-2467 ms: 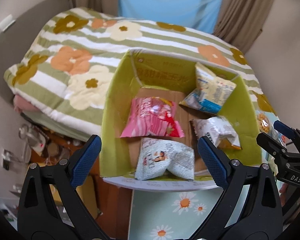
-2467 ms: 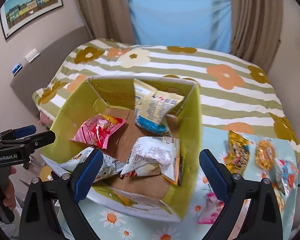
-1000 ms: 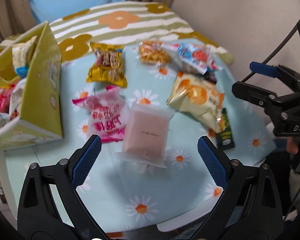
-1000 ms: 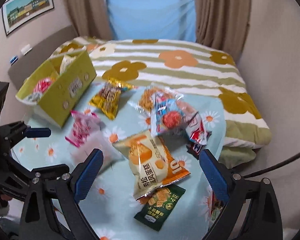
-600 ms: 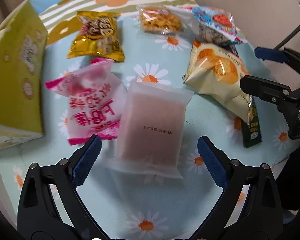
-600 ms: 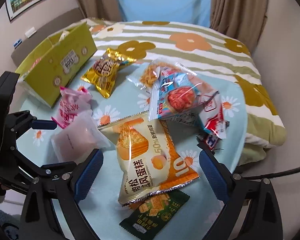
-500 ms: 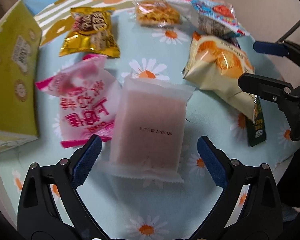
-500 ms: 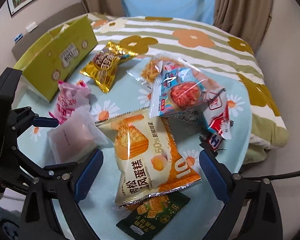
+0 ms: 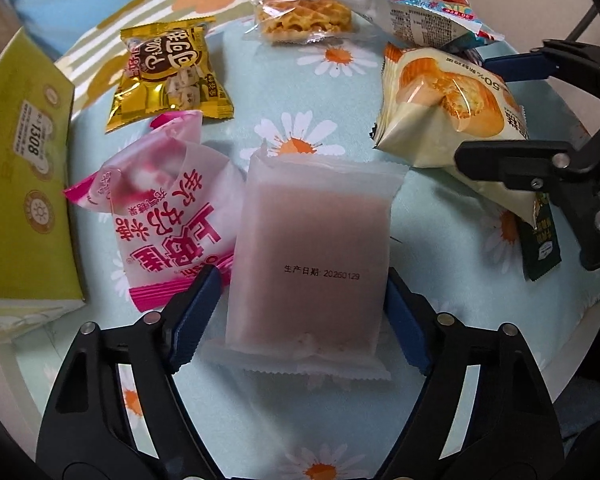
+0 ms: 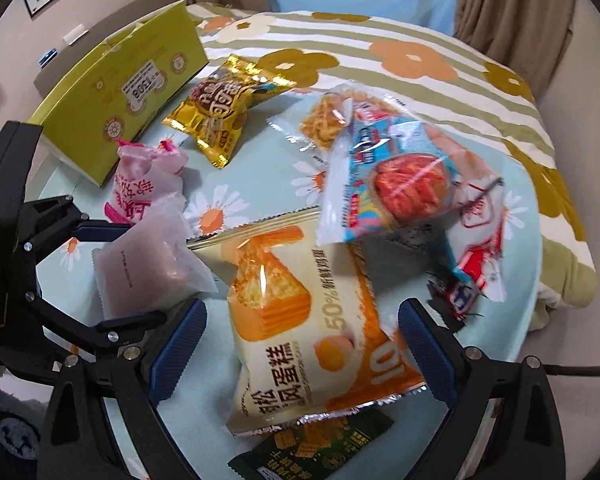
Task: Organize snacks
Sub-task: 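Grasp the orange cake bag with the right tool while the left tool grasps the pink cake packet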
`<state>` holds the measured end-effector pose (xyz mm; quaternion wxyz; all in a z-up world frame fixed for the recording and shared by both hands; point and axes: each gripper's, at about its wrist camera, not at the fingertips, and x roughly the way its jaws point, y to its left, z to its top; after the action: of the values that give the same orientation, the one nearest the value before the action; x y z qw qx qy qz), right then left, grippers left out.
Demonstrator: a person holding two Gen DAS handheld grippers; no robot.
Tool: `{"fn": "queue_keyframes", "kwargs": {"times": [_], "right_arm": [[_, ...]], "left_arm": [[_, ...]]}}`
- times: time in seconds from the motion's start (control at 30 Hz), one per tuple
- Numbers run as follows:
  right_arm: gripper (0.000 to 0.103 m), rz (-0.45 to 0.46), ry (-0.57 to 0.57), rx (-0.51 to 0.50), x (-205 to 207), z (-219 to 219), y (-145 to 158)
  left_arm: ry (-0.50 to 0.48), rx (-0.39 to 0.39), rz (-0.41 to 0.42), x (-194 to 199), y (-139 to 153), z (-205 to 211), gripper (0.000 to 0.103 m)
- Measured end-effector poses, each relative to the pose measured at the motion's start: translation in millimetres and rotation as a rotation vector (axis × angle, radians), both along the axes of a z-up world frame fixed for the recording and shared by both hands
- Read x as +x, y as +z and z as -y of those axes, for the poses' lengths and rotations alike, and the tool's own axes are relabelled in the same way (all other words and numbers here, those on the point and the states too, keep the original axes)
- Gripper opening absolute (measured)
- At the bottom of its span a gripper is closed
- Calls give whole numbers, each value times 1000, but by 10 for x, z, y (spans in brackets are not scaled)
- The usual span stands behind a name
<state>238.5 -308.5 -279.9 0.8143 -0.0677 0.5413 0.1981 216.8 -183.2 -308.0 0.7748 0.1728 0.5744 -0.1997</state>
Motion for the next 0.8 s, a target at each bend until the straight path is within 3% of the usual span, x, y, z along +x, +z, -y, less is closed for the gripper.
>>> {"fn": "queue_keyframes", "kwargs": {"times": [0.07,0.43,0.6,0.8], "right_arm": [[96,-4,14,-8,15,-31,-19],[95,-24,45,-52,64,-139,-110],[76,-28,46,-109,39,-173,-162],[64,-10,45,-114,-61,-171,-112]], "left_arm": [[-19,-11,4,-7,30,7,64],[-16,-44,-5,-62,85,-20,61],[1,-63,3,-154,153,-60,61],[31,-83,14,-198,231,-103,61]]}}
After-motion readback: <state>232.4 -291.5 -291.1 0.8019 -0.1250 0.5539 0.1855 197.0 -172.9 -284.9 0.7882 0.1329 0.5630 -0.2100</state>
